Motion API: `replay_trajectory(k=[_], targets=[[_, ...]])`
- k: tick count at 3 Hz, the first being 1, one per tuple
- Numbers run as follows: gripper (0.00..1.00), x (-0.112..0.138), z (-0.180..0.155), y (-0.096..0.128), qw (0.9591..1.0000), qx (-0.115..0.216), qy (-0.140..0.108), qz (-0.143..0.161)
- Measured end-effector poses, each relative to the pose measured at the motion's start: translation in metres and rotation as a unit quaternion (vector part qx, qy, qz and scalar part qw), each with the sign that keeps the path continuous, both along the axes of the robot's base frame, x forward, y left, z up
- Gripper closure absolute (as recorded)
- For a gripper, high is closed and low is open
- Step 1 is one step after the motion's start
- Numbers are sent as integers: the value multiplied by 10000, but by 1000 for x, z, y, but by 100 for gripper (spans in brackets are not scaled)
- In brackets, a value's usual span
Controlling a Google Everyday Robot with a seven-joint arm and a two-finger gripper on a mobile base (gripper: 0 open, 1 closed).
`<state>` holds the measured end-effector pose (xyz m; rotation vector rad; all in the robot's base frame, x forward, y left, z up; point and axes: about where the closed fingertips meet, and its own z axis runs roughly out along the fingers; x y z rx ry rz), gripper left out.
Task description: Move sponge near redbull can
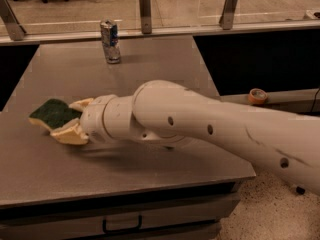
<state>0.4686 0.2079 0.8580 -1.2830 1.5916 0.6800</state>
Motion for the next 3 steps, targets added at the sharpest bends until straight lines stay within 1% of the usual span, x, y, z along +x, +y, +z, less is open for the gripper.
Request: replay_trajectory(k=[1,2,3], targets=[[100,49,6,-34,9983,-46,-36,-572],[100,95,1,-60,9949,-21,43,-1011],[100,135,-3,-76,9914,10,43,-1309]])
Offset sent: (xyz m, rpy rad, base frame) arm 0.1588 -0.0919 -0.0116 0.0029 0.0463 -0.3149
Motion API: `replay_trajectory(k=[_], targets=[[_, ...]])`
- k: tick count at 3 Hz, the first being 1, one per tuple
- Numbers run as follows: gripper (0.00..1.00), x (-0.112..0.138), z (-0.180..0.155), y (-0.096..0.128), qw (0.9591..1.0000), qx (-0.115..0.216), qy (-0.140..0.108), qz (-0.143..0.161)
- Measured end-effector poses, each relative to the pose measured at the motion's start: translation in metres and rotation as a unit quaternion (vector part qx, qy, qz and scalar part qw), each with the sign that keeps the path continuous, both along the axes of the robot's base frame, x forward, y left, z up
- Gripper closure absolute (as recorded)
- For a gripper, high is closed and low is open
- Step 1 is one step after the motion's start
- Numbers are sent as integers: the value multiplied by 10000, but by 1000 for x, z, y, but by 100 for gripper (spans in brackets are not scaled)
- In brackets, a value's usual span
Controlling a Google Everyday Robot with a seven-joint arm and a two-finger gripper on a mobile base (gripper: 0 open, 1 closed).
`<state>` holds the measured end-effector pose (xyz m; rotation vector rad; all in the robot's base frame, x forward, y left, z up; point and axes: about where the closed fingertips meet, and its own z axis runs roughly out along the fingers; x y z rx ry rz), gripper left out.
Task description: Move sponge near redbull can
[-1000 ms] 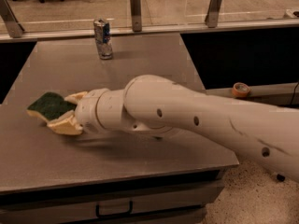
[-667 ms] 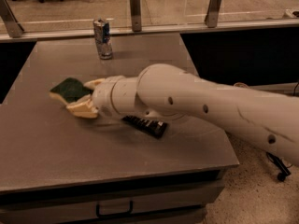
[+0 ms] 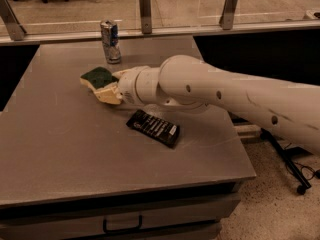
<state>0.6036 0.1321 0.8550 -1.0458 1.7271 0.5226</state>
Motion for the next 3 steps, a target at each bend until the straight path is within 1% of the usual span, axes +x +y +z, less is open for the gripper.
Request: replay_trajectory(k=[1,2,3], targets=[[82,35,0,-10,9997,-105,-64,-233],[58,61,-3,-14,9992,-237,-88,-322],[35,75,-7,-18,9986,-355,-54,-383]])
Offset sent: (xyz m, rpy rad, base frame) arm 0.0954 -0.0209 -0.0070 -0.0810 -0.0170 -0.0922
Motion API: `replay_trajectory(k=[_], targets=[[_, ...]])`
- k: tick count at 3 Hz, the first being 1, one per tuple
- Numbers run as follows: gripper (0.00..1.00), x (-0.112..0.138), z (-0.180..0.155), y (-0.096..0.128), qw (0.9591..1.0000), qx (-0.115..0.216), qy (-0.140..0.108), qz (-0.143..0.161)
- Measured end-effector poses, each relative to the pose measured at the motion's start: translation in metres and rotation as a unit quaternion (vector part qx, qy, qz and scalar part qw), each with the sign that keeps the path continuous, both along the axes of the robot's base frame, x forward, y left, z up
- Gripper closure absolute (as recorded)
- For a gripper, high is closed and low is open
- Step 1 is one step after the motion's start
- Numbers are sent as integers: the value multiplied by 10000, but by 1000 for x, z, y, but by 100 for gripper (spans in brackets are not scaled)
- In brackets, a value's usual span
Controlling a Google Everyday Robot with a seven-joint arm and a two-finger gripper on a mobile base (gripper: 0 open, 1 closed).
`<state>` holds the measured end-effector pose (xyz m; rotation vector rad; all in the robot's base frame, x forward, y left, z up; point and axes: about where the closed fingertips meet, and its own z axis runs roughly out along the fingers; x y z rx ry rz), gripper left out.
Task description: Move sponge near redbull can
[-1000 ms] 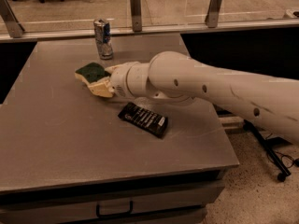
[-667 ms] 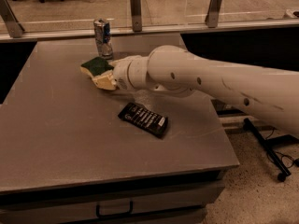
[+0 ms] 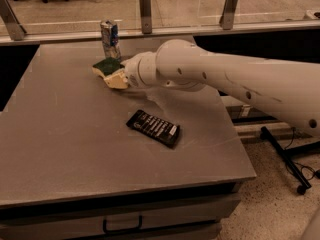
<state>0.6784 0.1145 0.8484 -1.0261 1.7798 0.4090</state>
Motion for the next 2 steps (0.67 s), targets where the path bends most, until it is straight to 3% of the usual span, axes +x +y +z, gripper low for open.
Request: replay_trajectory(k=[1,2], targets=[[12,7,-1,-7,9999,-121,5,-51],[0,8,0,-13,9997,-228,-2,-94]])
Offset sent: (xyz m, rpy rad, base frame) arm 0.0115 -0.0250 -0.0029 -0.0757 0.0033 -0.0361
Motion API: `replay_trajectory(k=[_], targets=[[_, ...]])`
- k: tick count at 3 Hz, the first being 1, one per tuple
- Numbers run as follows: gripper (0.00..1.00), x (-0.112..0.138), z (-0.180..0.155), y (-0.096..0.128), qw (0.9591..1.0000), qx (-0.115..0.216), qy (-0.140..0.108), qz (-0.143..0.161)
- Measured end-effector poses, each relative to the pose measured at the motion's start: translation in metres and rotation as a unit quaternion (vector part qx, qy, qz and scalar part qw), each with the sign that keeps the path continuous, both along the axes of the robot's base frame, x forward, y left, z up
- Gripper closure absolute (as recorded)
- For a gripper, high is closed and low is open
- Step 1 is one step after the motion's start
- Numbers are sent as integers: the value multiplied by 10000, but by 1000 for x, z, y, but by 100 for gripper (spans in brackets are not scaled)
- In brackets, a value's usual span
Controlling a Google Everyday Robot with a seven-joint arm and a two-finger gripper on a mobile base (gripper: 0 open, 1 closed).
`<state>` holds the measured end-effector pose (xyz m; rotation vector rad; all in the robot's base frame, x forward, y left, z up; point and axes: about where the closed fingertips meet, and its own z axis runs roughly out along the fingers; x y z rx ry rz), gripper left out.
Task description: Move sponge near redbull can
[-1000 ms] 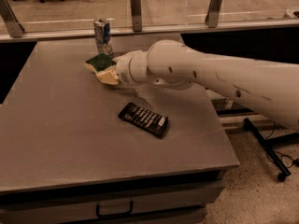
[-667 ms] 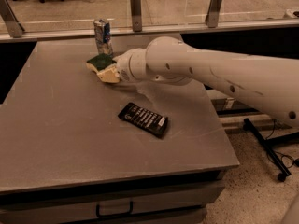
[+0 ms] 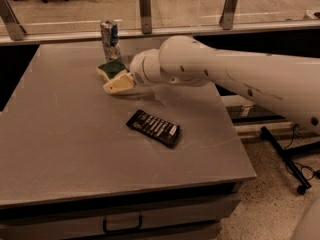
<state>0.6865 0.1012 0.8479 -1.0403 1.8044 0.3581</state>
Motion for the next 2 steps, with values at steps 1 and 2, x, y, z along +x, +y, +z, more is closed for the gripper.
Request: replay_trajectory(k=[1,2], targets=[[0,-4,12,-14,9999,-37,-121,-76],[0,-30,58,-77,9980,-107,-484,-382]])
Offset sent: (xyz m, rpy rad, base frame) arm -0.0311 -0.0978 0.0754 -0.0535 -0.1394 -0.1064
